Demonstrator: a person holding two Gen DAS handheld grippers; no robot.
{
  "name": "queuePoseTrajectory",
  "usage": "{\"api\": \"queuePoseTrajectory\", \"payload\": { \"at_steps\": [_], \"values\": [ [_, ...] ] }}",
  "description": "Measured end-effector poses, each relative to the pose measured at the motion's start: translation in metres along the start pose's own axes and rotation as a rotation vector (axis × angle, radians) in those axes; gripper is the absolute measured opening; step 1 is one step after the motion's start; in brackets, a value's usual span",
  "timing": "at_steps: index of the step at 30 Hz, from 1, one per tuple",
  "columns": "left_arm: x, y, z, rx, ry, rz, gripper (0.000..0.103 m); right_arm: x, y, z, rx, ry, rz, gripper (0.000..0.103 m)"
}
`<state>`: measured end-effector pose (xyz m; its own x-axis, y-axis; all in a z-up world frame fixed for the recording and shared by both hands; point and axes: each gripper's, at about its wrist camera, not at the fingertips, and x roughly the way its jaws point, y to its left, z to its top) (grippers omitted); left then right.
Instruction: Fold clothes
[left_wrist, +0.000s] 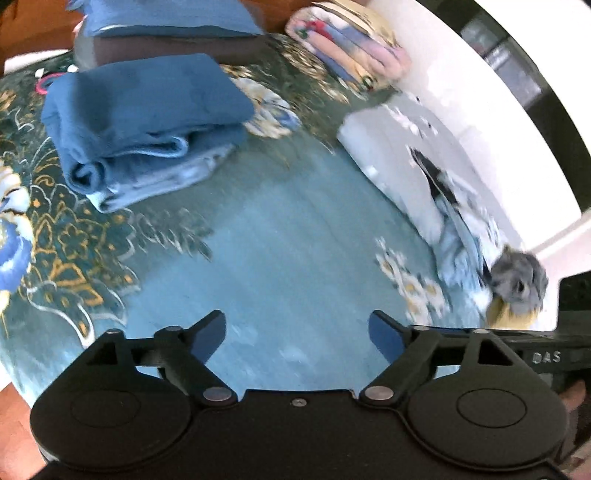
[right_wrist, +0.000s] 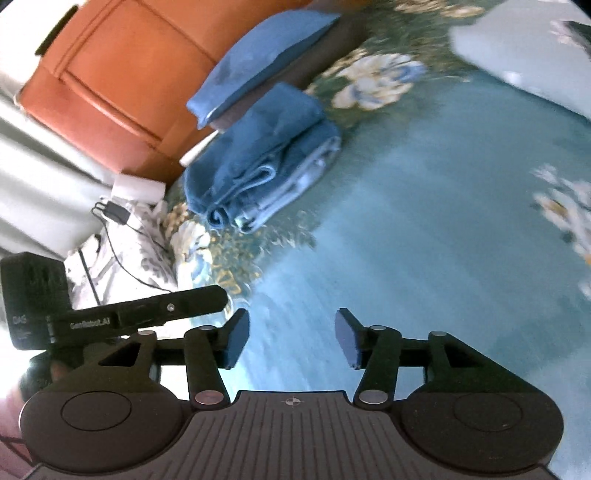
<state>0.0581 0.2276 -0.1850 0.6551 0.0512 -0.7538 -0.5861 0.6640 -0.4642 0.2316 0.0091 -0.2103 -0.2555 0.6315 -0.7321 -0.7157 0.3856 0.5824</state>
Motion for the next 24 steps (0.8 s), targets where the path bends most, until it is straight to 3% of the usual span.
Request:
{"api": "queuePoseTrajectory", "payload": {
  "at_steps": [5, 15, 24],
  "values": [
    [-0.012, -0.039, -0.027, 0.095, 0.023, 0.004, 0.101, -0.044, -0.013, -0.05, 0.085, -0.045, -0.047, 0.061],
    [-0.031, -0.087, -0.084, 0.368, 0.068, -0.099, 0.101, -0.092, -0.014, -0.158, 0.32, -0.222, -0.207, 0.069],
    [-0.095, -0.102, -0.125, 0.541, -0.035, -0.185, 0.101, -0.112, 0.034, -0.226, 0.418, -0.351, -0.313, 0.07]
  ]
}}
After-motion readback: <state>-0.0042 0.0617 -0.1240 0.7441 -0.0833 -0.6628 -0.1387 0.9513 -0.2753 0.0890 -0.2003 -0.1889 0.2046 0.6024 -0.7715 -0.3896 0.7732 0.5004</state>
